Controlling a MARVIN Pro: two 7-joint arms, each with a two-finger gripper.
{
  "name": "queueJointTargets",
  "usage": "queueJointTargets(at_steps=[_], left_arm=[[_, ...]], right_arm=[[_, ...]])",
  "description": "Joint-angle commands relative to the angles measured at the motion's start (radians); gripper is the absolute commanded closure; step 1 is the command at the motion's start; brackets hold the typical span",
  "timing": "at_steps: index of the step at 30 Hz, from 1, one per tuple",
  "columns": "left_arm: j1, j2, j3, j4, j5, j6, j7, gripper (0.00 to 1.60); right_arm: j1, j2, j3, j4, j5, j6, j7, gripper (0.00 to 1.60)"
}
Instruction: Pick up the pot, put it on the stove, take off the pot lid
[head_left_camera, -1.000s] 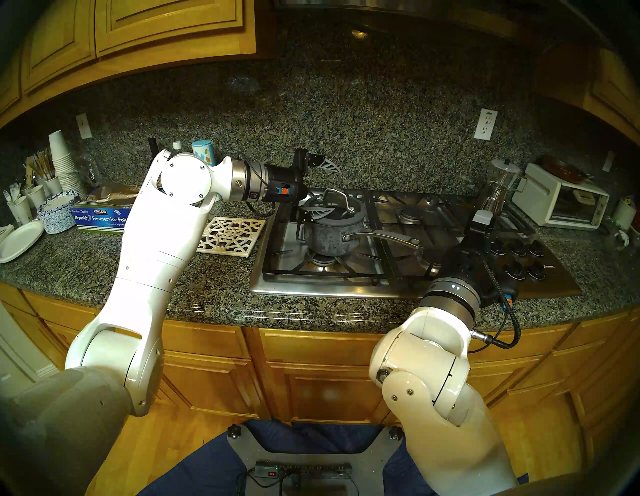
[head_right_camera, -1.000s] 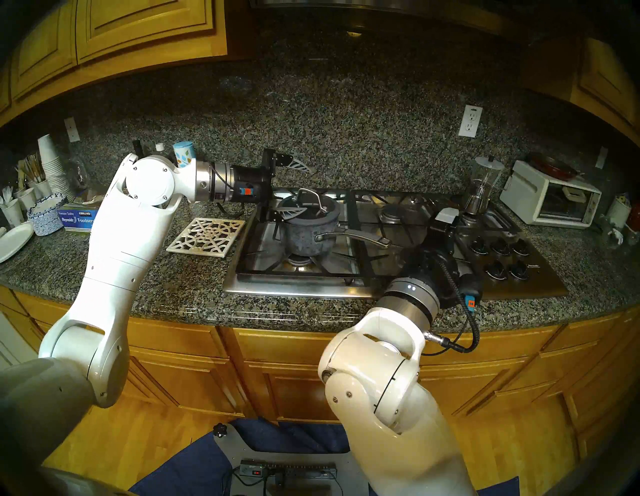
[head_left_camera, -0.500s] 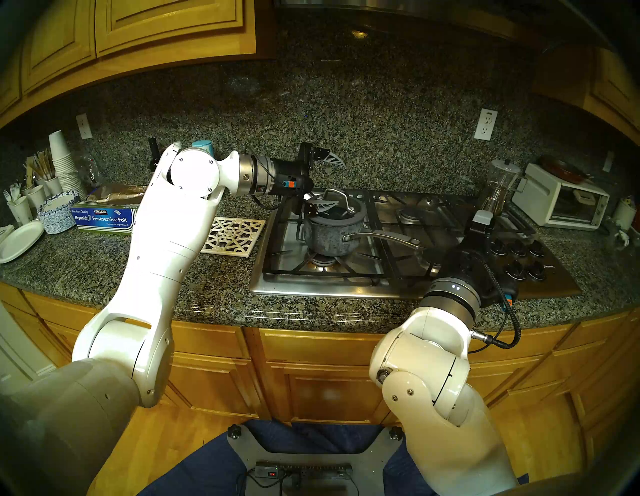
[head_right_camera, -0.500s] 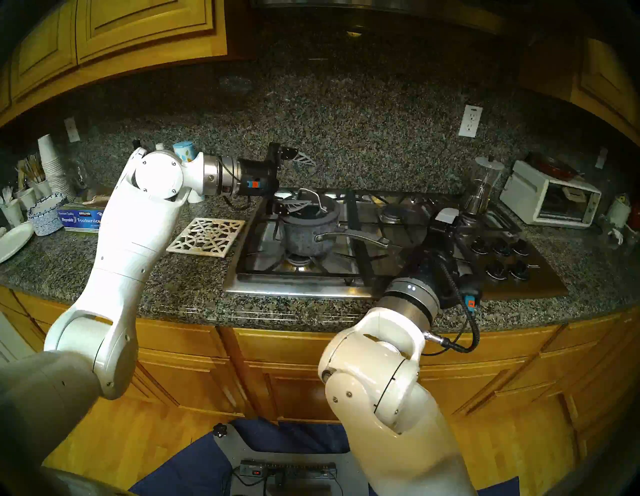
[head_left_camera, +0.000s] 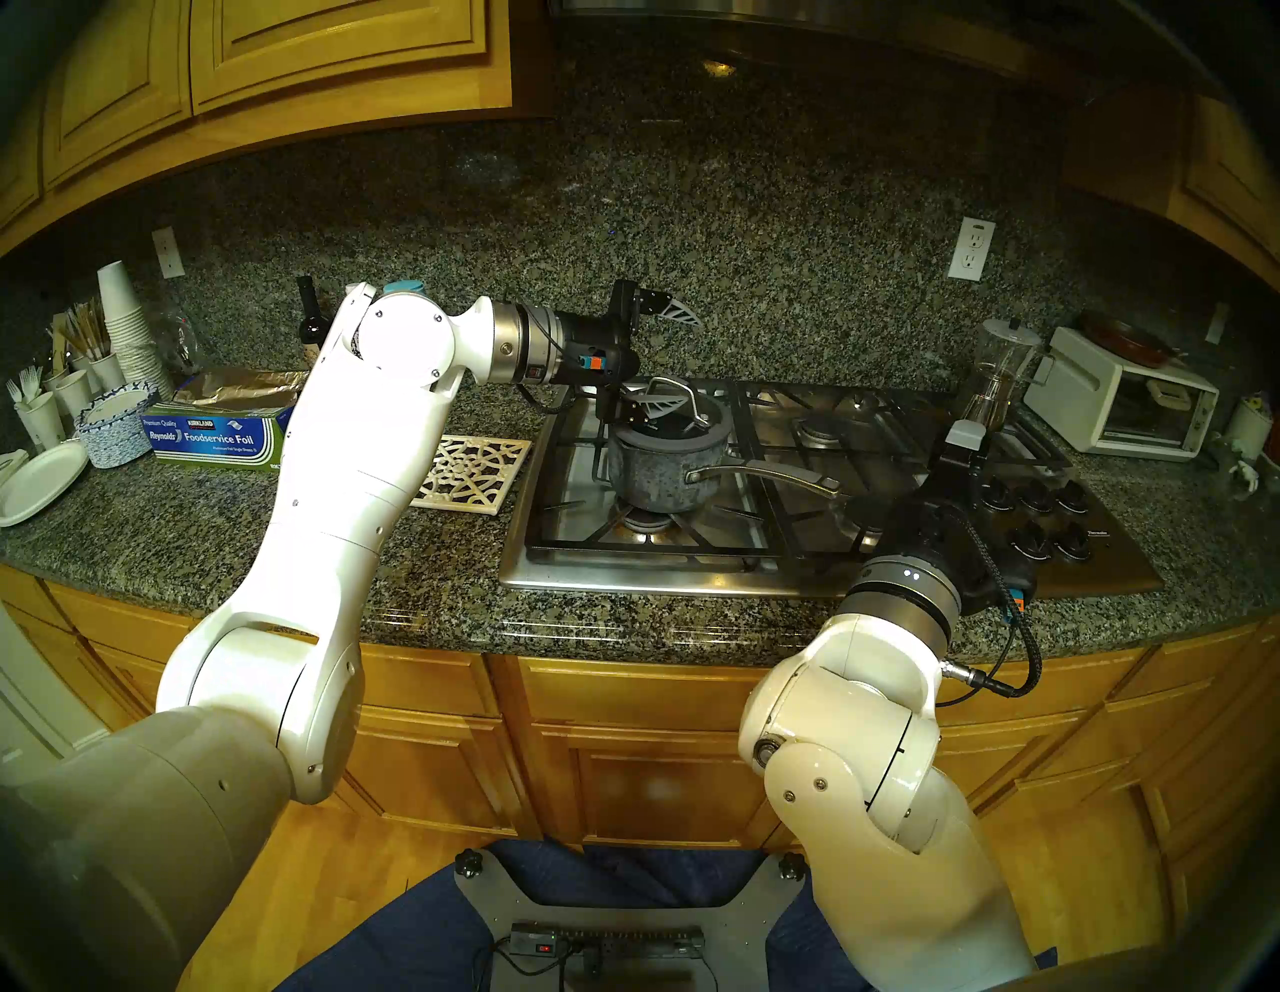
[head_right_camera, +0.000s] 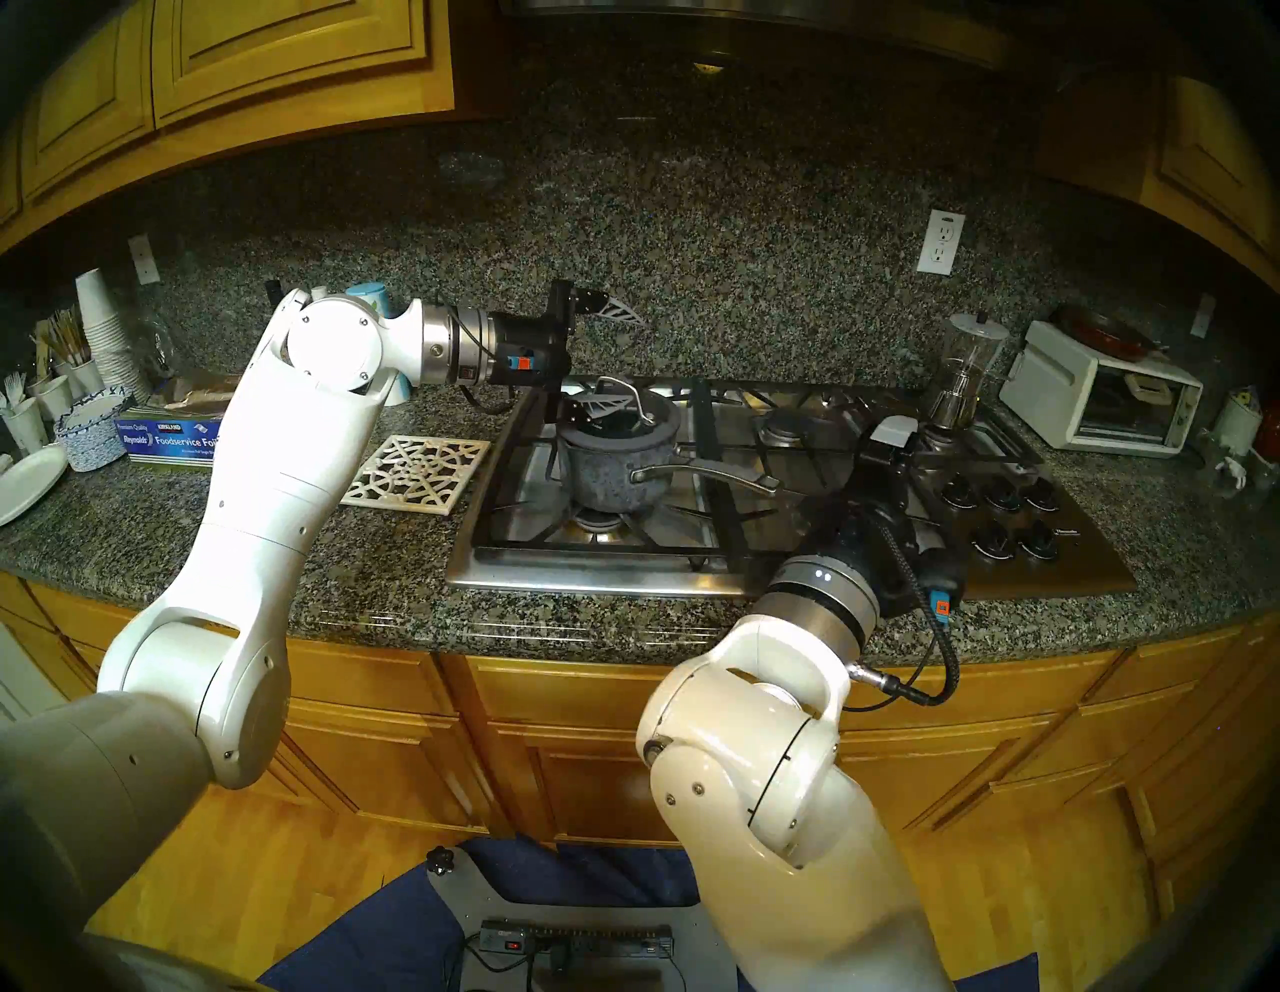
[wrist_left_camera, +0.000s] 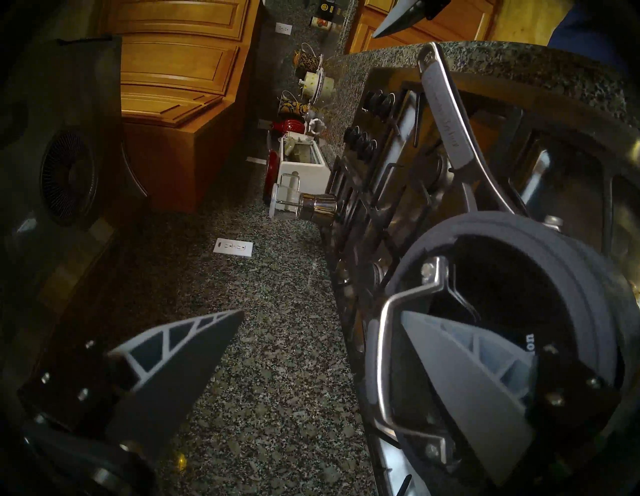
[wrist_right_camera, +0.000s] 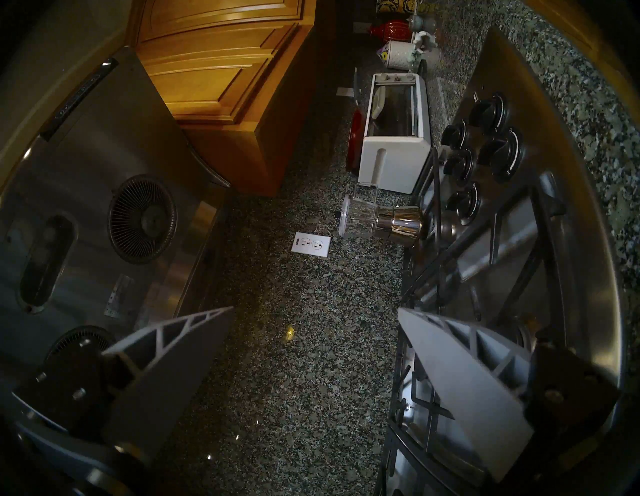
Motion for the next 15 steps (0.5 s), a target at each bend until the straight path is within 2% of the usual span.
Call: queueJointTargets(at_steps=[1,14,15], left_arm=[[-0.064,-0.026,-0.002,0.005,0.005,-0.009,0.019,0.0],[-0.078,-0.042,0.005,0.047,0.034,-0.025,0.036,0.0],[-0.079,-0.043,0.004,0.05,0.036,-0.024,0.037,0.07]], right_arm=[[0.015,-0.002,0.0,-0.025,-0.017,0.002,-0.084,0.0],[0.016,-0.001,-0.001,-0.025,-0.021,0.002,-0.089,0.0],[0.016,-0.001,-0.001,-0.025,-0.021,0.002,-0.089,0.0]])
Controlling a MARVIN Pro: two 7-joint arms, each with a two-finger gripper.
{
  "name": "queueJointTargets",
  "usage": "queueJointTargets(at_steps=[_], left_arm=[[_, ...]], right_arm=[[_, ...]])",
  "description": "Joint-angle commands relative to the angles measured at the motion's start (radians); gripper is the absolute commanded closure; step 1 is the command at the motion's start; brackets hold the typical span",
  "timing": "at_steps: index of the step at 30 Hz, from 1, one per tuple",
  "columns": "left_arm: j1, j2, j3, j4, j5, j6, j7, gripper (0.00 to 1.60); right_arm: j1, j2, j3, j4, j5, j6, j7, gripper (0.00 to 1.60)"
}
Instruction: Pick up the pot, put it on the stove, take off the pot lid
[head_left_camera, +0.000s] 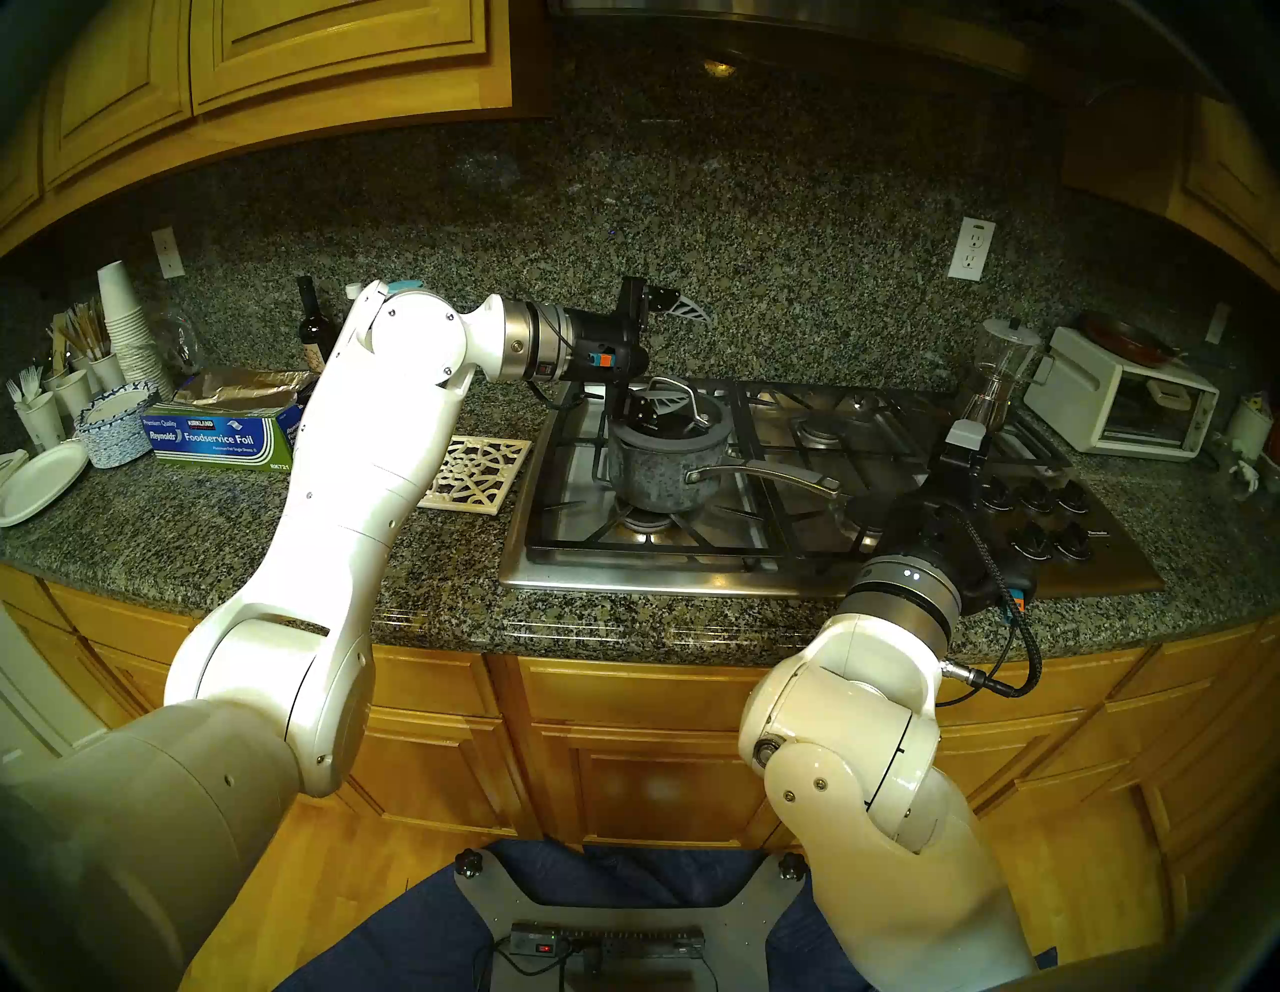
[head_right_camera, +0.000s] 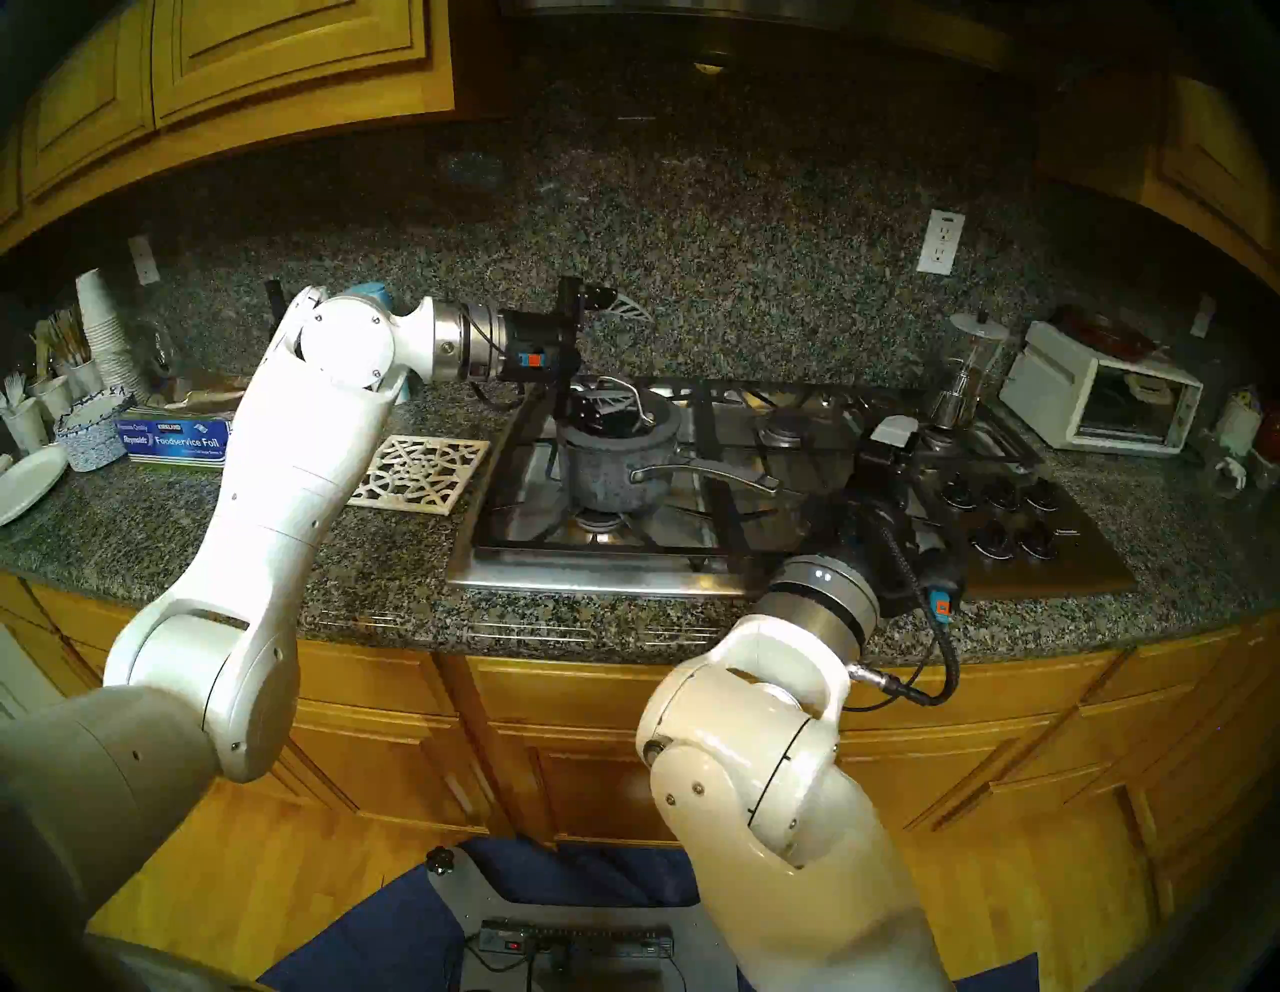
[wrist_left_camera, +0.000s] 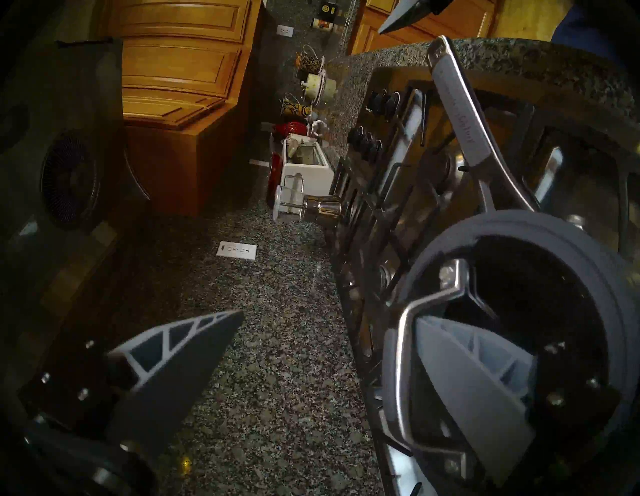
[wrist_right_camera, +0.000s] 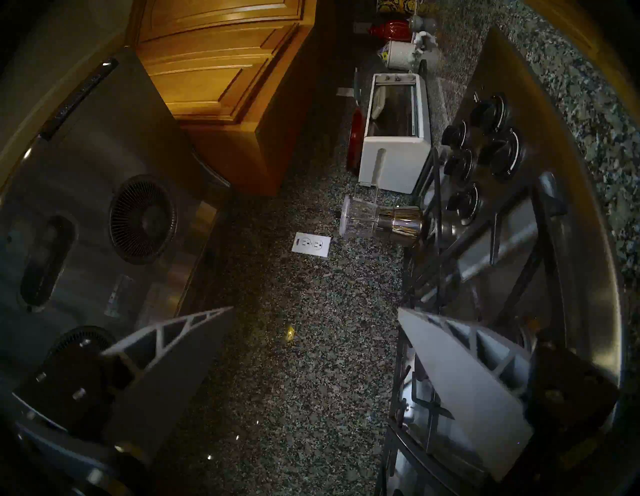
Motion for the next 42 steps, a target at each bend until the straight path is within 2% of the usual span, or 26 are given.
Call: queueJointTargets(at_steps=[1,2,3,4,21,42], left_arm=[[-0.059,-0.018,-0.001,0.008,0.005,-0.011,0.013,0.28],[-0.06,-0.018,0.0,0.008,0.012,-0.009,0.014,0.53],[-0.06,-0.019,0.0,0.01,0.013,-0.01,0.015,1.37],[-0.06,-0.021,-0.001,0.011,0.018,-0.009,0.018,1.6],[-0.065,-0.019,-0.003,0.024,0.041,-0.04,0.038,1.6],[-0.07,0.017,-0.01,-0.017,0.032,-0.068,0.051,1.6]], right_arm=[[0.016,-0.001,-0.001,-0.025,-0.019,0.002,-0.089,0.0],[0.016,-0.001,-0.001,-0.025,-0.019,0.002,-0.088,0.0],[0.016,-0.001,-0.001,-0.025,-0.019,0.002,-0.088,0.0],[0.016,-0.001,-0.001,-0.025,-0.018,0.002,-0.087,0.0],[0.014,-0.001,0.001,-0.023,-0.012,0.002,-0.077,0.0],[0.012,-0.004,0.003,-0.022,-0.007,0.002,-0.067,0.0]])
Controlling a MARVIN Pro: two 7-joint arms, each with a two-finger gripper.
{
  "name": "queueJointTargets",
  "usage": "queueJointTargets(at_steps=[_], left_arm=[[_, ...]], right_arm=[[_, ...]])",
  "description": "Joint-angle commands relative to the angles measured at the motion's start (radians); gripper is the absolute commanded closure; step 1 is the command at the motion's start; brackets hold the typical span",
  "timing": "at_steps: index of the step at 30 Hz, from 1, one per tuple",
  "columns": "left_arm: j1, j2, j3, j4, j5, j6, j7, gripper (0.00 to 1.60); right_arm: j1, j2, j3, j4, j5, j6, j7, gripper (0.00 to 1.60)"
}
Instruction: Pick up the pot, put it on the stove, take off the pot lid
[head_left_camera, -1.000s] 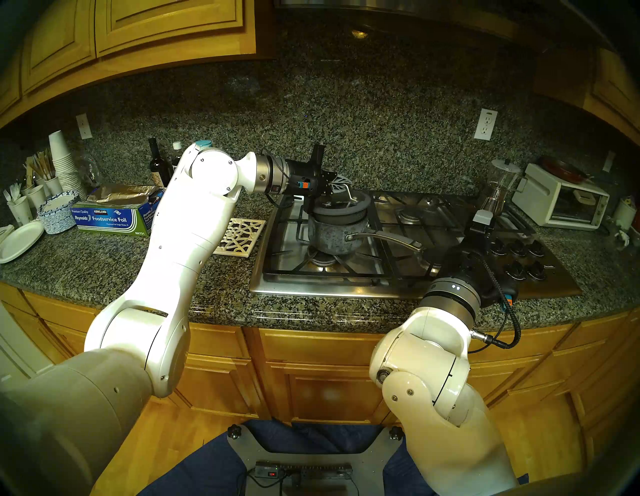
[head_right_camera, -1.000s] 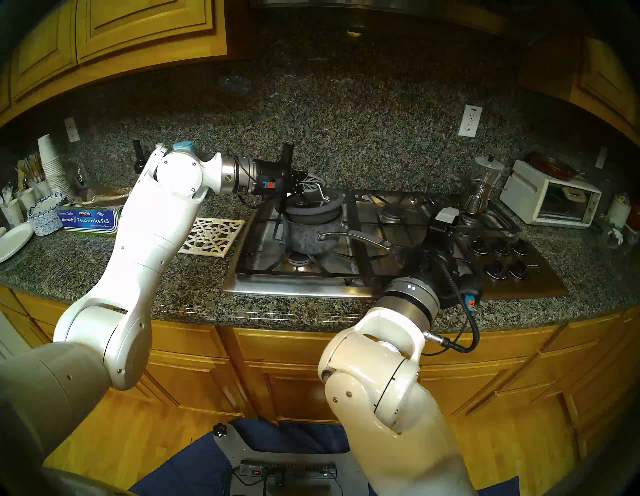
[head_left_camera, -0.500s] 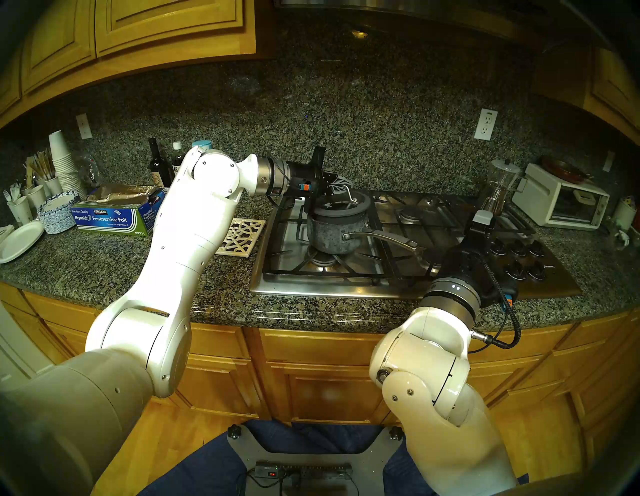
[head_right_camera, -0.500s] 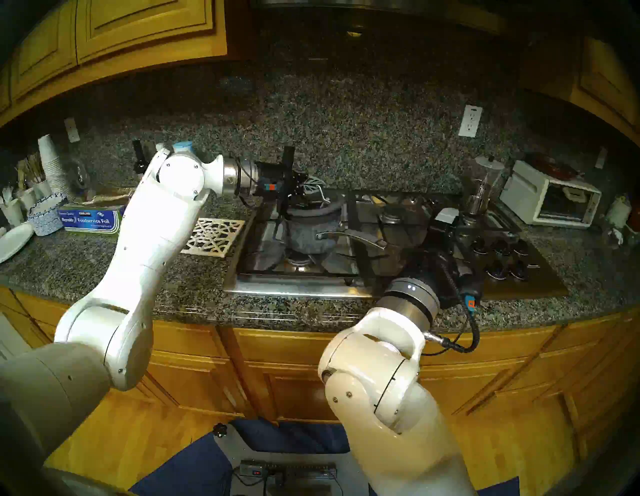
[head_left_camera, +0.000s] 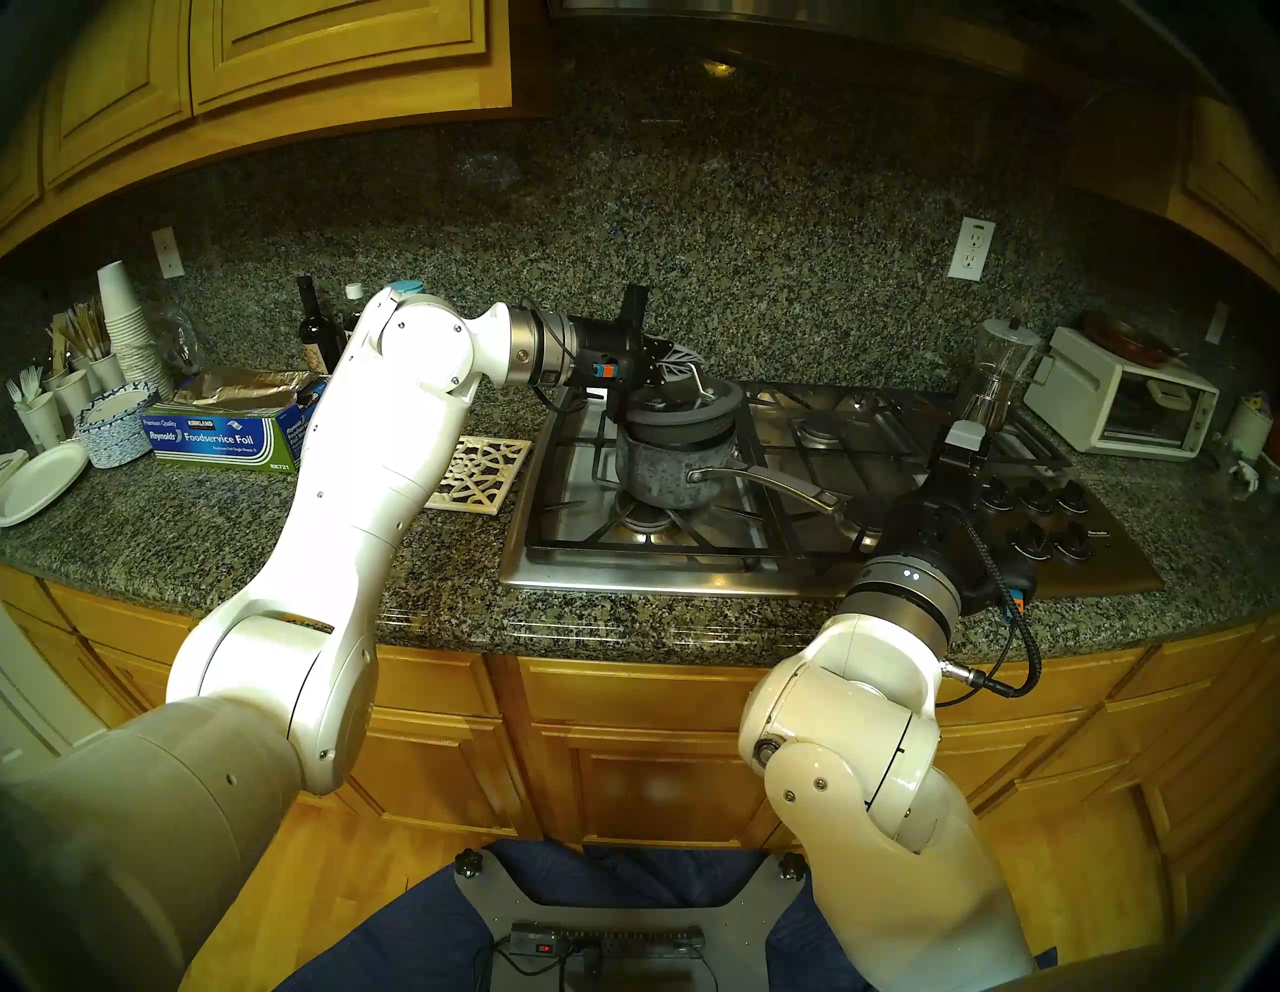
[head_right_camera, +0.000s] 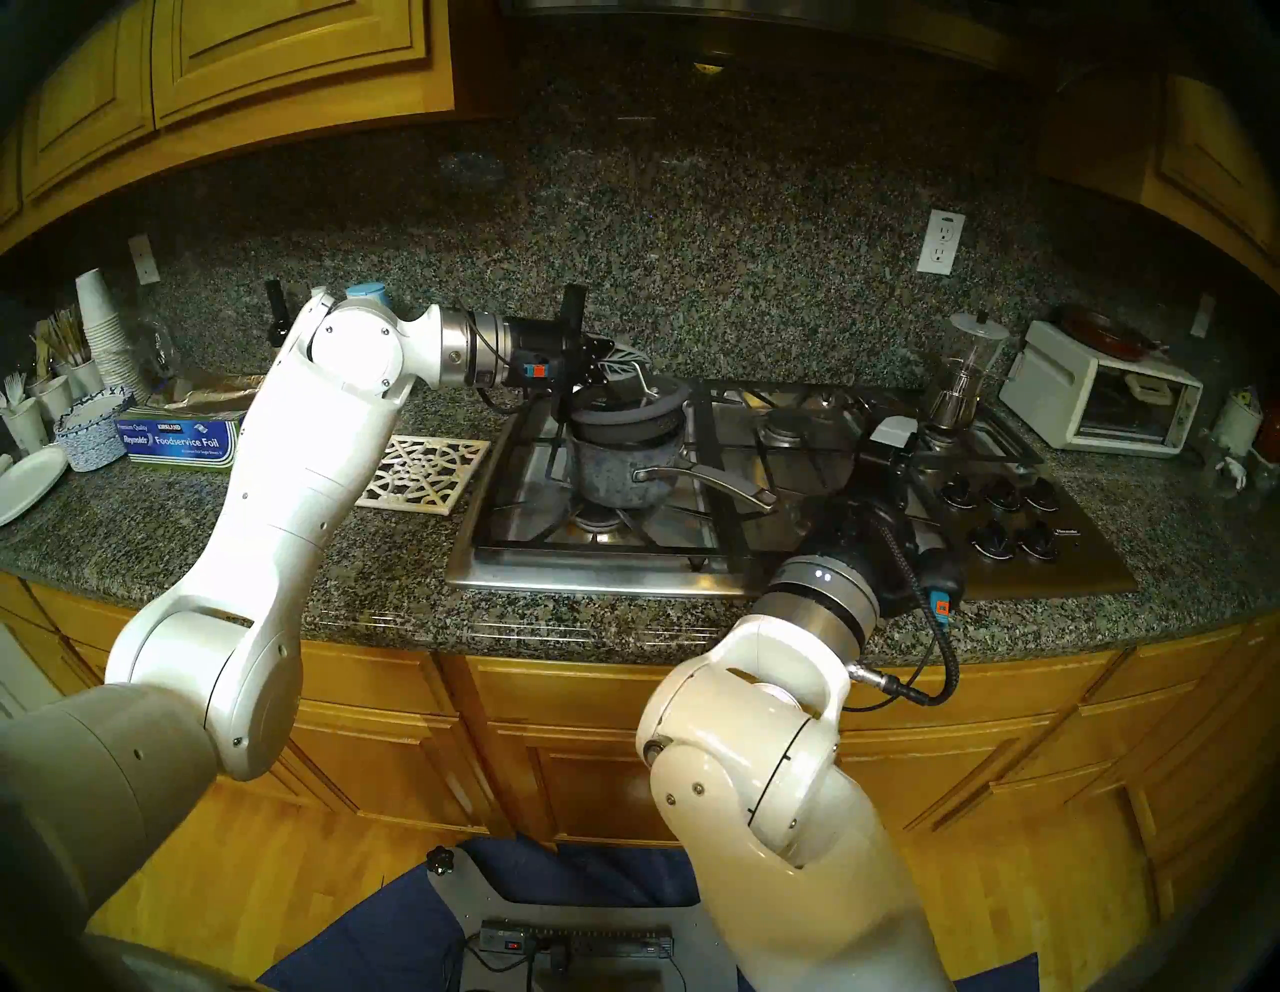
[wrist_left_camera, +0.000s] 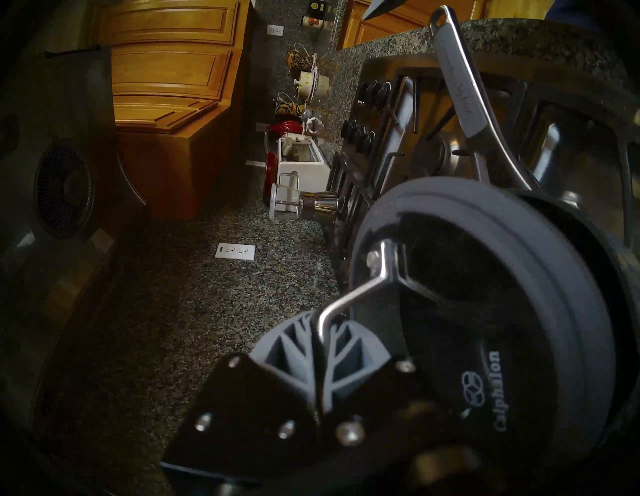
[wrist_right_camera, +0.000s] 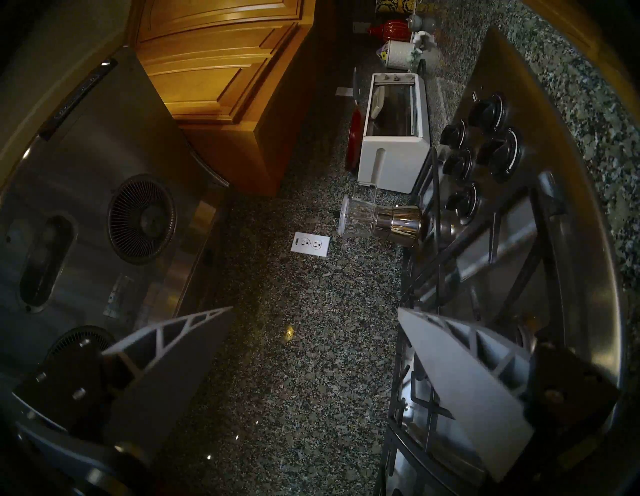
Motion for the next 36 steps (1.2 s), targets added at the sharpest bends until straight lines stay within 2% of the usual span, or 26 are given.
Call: queueJointTargets(at_steps=[1,36], left_arm=[[-0.067,0.011,-0.021,-0.045,-0.021,0.0,-0.008,1.6],[-0.126,0.047,-0.037,-0.02,-0.025,0.029,-0.005,1.6]], right_arm=[[0.013,-0.003,0.002,-0.023,-0.011,0.002,-0.067,0.0],[0.012,-0.003,0.003,-0.023,-0.005,0.002,-0.061,0.0]])
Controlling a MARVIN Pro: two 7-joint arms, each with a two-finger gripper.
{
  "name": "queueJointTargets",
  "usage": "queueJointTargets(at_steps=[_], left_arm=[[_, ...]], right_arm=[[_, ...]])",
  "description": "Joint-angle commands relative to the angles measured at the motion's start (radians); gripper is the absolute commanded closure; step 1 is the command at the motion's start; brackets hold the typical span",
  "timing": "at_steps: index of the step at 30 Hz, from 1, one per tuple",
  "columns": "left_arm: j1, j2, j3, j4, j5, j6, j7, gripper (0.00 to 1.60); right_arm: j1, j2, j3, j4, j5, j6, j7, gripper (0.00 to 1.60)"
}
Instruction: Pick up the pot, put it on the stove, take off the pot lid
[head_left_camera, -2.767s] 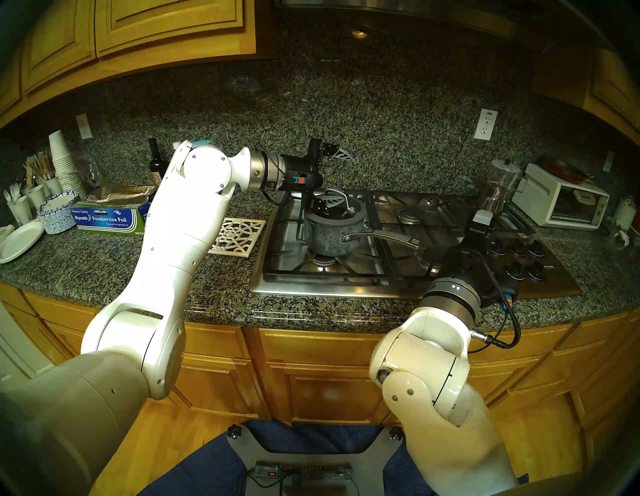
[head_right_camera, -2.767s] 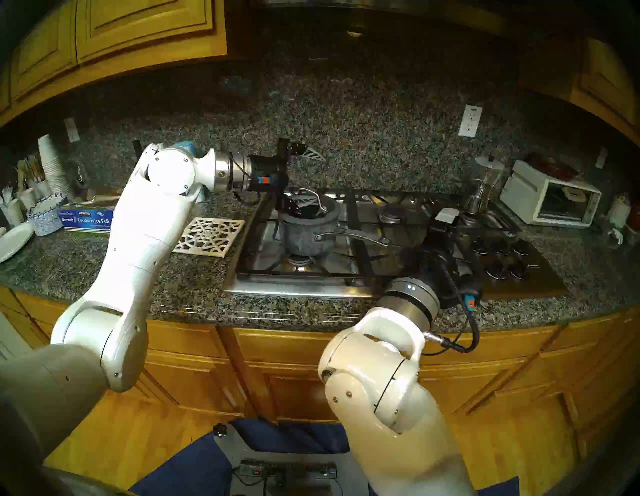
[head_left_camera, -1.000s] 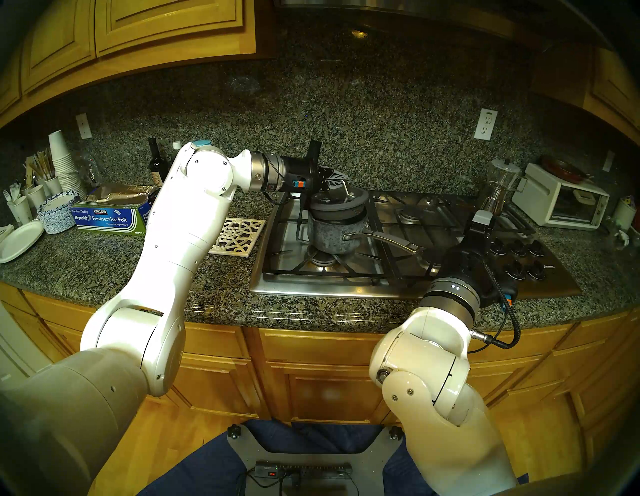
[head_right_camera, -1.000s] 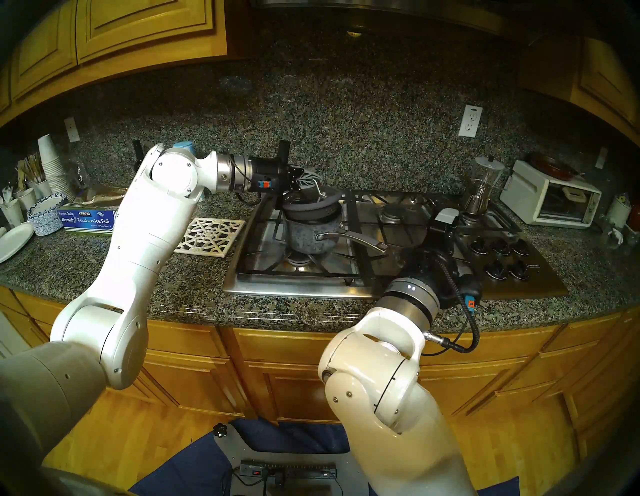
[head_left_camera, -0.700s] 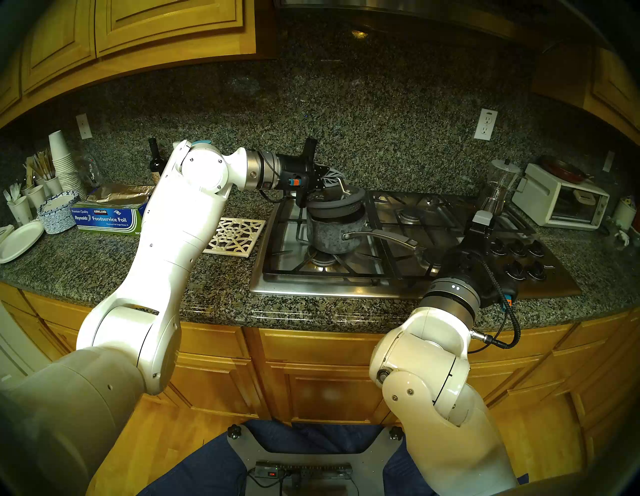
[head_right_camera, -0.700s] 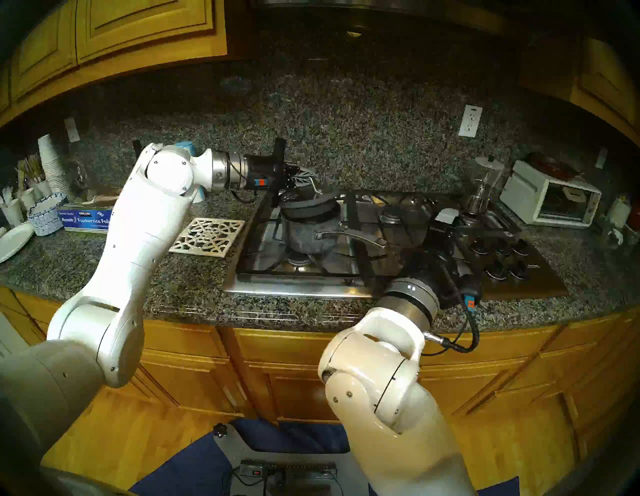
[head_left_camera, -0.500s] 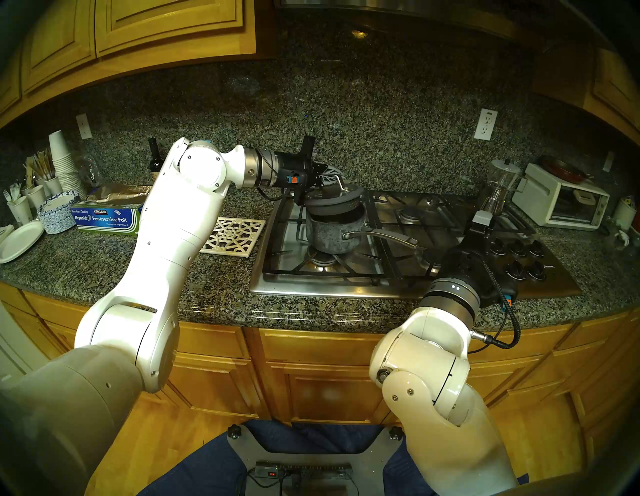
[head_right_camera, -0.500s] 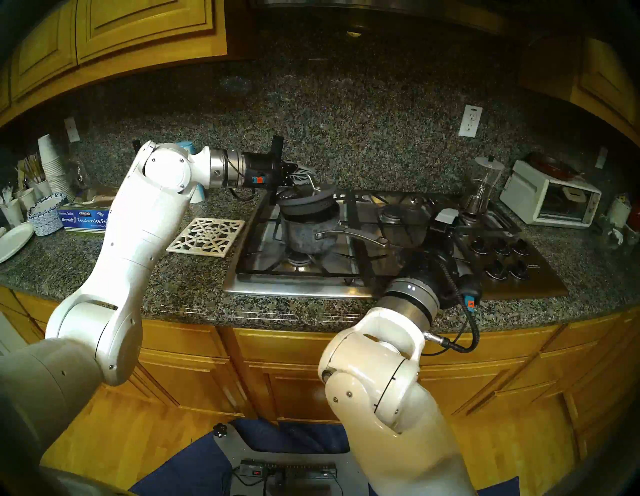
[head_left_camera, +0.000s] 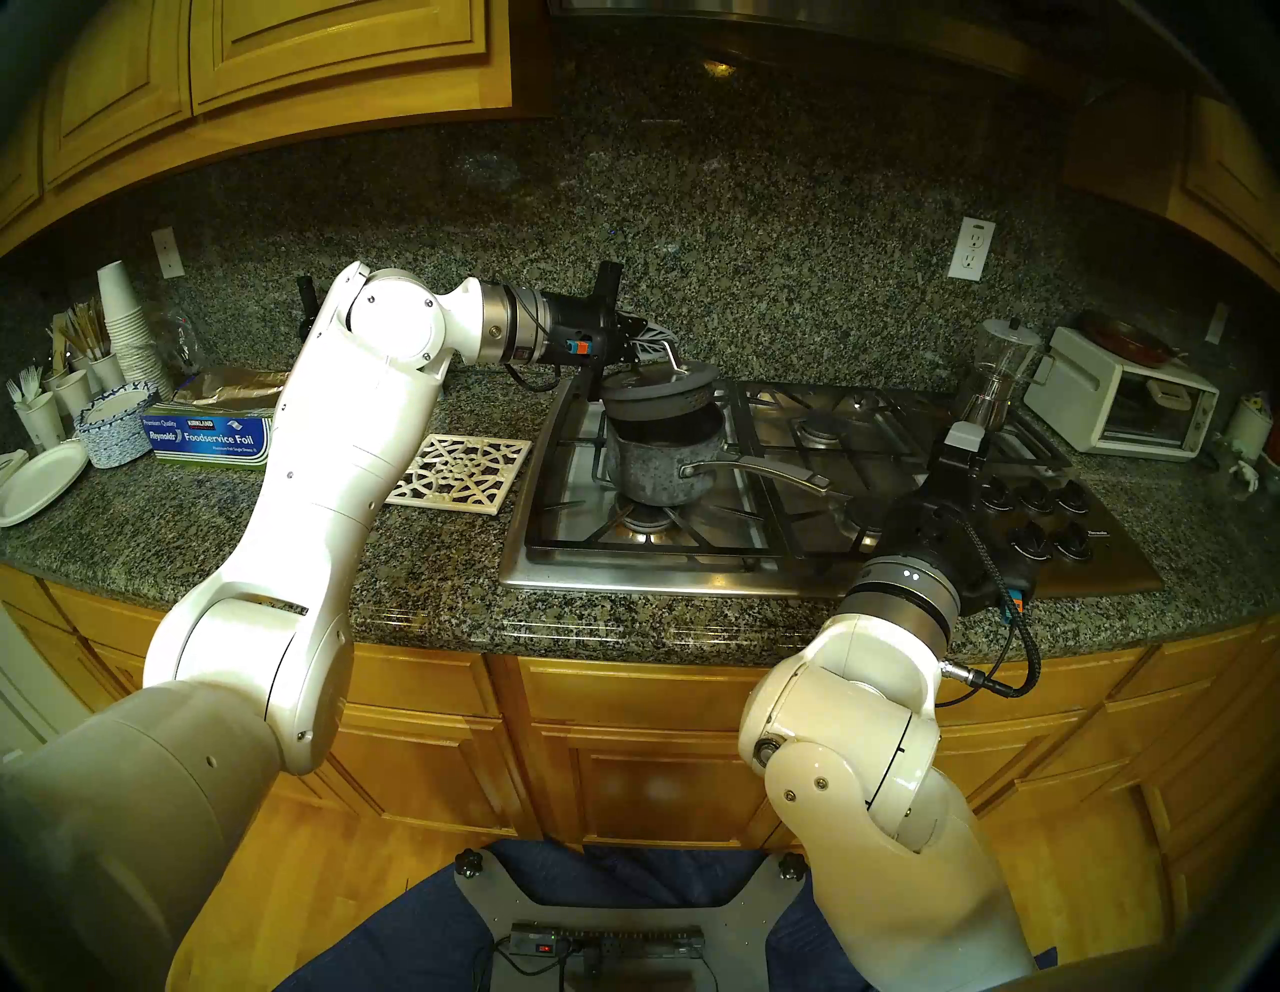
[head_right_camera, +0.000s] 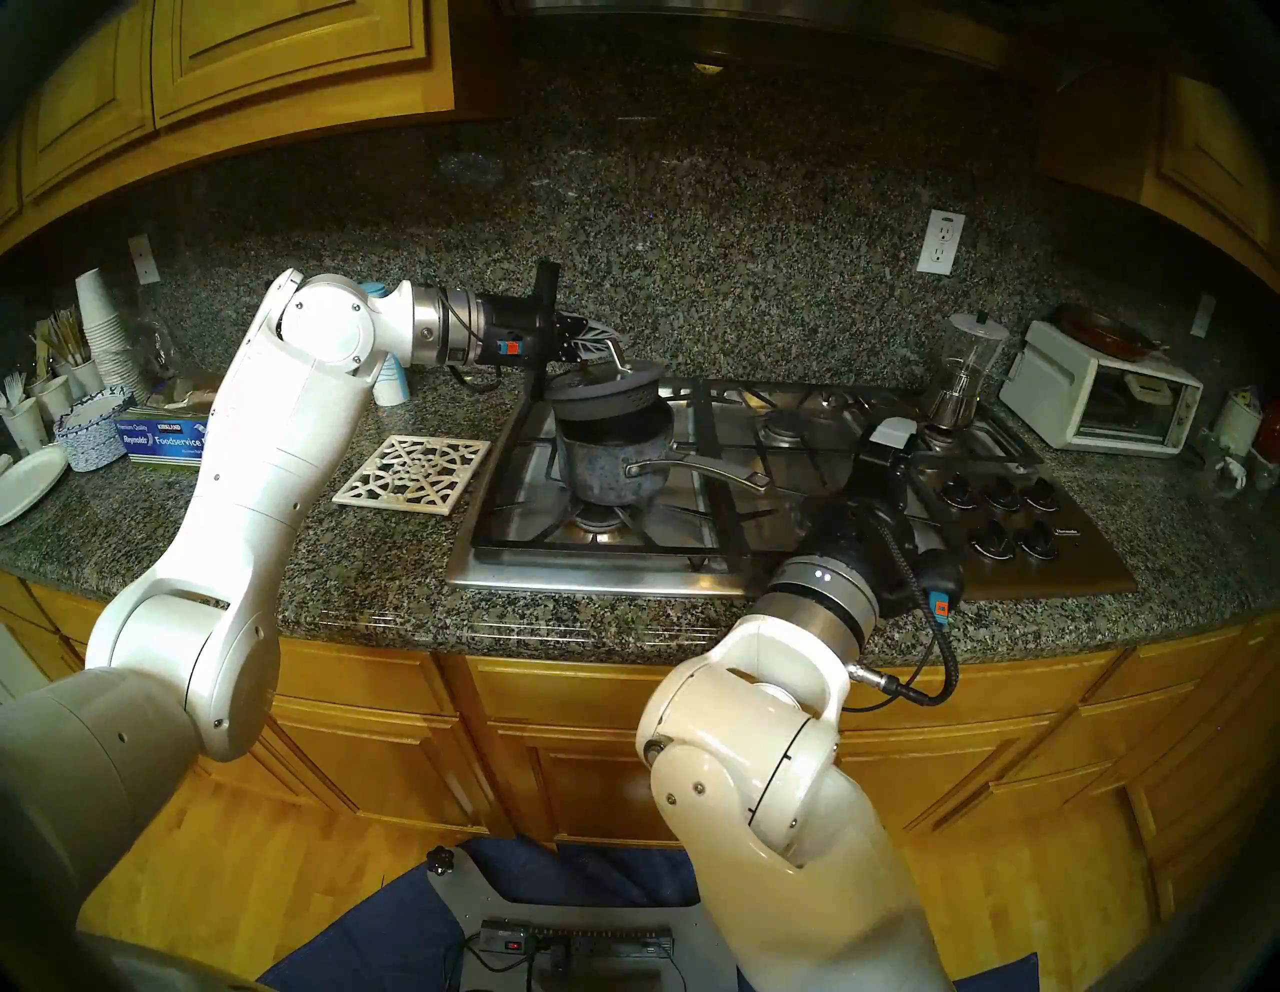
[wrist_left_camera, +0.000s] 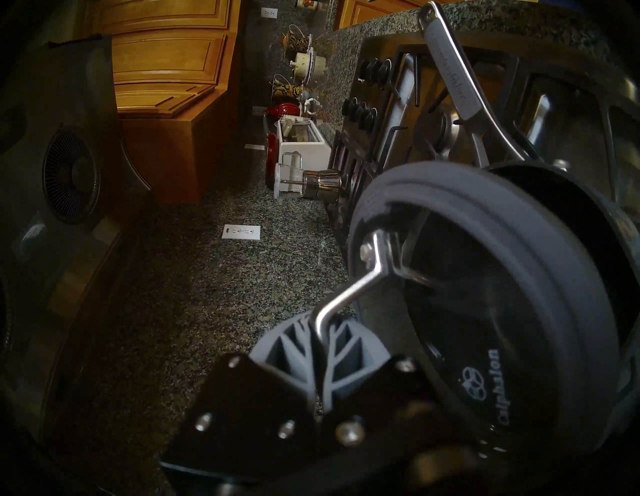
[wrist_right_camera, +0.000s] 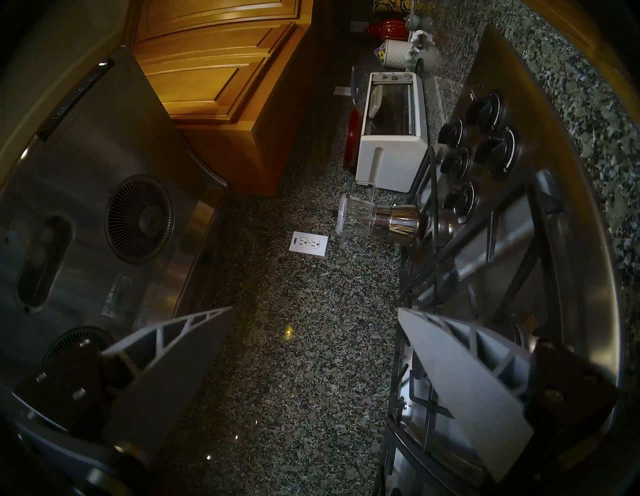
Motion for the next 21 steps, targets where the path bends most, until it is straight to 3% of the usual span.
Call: queueJointTargets(at_steps=[1,21], left_arm=[[-0.082,-0.002,-0.031,-0.019,-0.022,0.005,0.009,1.6],[-0.097,0.011,-0.054,-0.018,-0.025,0.013,-0.012,1.6]], right_arm=[[0.012,-0.002,0.003,-0.023,-0.011,0.002,-0.061,0.0],[0.012,-0.002,0.003,-0.023,-0.01,0.002,-0.062,0.0]])
